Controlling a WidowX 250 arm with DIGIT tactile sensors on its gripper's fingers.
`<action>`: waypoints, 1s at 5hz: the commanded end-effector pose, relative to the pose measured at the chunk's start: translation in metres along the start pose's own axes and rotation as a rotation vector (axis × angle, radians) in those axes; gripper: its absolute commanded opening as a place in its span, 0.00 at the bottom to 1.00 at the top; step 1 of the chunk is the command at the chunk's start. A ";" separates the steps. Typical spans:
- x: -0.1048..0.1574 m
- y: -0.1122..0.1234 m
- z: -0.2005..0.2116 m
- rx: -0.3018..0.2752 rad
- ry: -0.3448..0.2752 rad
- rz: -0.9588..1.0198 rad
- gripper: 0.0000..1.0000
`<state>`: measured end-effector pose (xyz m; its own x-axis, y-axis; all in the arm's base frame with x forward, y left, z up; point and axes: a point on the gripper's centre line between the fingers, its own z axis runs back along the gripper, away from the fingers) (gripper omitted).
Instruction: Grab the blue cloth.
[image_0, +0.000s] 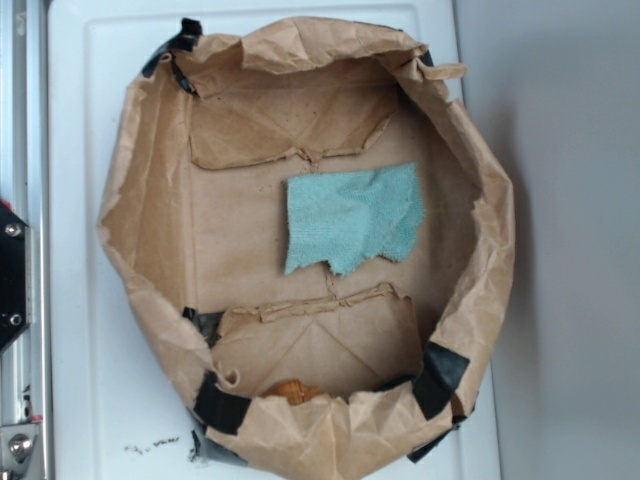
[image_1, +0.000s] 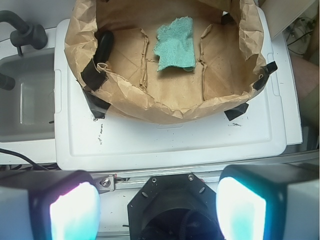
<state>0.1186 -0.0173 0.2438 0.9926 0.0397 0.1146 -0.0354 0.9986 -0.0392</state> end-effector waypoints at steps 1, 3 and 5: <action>0.000 0.000 0.000 0.000 0.000 0.000 1.00; 0.013 0.004 -0.017 -0.054 -0.056 0.042 1.00; 0.070 -0.014 -0.056 -0.083 -0.143 0.058 1.00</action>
<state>0.1941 -0.0293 0.1895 0.9675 0.1158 0.2250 -0.0890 0.9881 -0.1257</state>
